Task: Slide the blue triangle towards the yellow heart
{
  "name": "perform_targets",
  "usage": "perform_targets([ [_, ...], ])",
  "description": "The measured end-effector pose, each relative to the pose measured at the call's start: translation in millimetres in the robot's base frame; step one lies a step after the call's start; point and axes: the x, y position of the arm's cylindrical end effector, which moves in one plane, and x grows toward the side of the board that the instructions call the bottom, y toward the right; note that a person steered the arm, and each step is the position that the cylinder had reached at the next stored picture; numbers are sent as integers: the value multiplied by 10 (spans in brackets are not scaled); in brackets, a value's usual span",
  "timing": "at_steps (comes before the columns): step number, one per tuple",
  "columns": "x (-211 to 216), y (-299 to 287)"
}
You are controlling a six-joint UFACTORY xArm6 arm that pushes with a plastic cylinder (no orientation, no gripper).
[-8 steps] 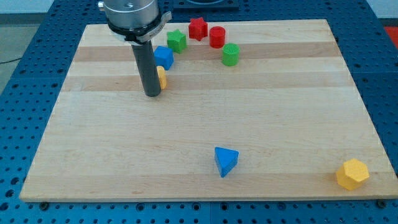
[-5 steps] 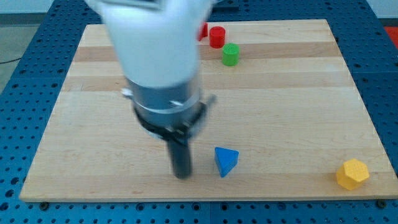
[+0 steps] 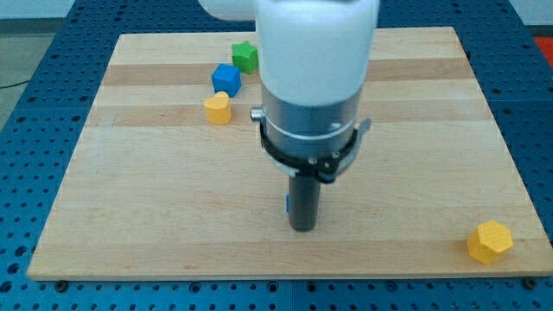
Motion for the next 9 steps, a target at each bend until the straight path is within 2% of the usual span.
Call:
perform_targets([
  [3,-1155,-49],
  [4,-1411,33],
  [6,-1370,819],
  [9,-1668,600],
])
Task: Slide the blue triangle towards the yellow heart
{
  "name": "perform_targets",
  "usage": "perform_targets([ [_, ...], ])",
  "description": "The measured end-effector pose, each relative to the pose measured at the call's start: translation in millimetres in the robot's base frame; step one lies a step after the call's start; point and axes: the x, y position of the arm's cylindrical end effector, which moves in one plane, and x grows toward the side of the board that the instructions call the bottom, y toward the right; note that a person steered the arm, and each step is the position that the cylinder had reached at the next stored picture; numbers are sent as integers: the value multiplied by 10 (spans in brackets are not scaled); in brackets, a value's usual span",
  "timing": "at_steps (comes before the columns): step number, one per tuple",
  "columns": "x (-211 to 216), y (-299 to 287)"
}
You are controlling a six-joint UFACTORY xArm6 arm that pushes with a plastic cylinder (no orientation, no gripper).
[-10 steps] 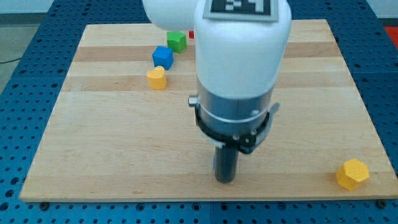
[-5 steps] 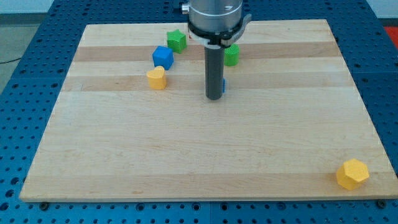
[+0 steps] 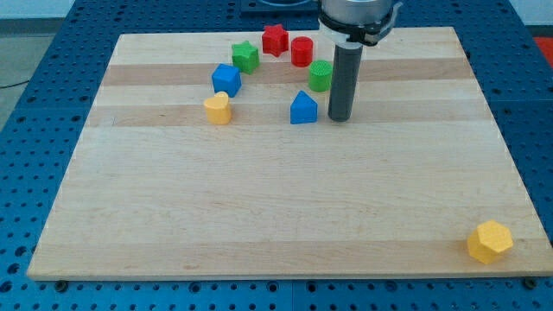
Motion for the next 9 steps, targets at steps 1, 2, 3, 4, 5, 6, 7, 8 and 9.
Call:
perform_targets([
  [1,-53,-93],
  [2,-65,-274],
  [3,-65,-388],
  [4,-78,-379],
  [5,-26,-232],
  [6,-11,-258],
  [7,-23,-505],
  [8,-144,-661],
  [9,-219,-586],
])
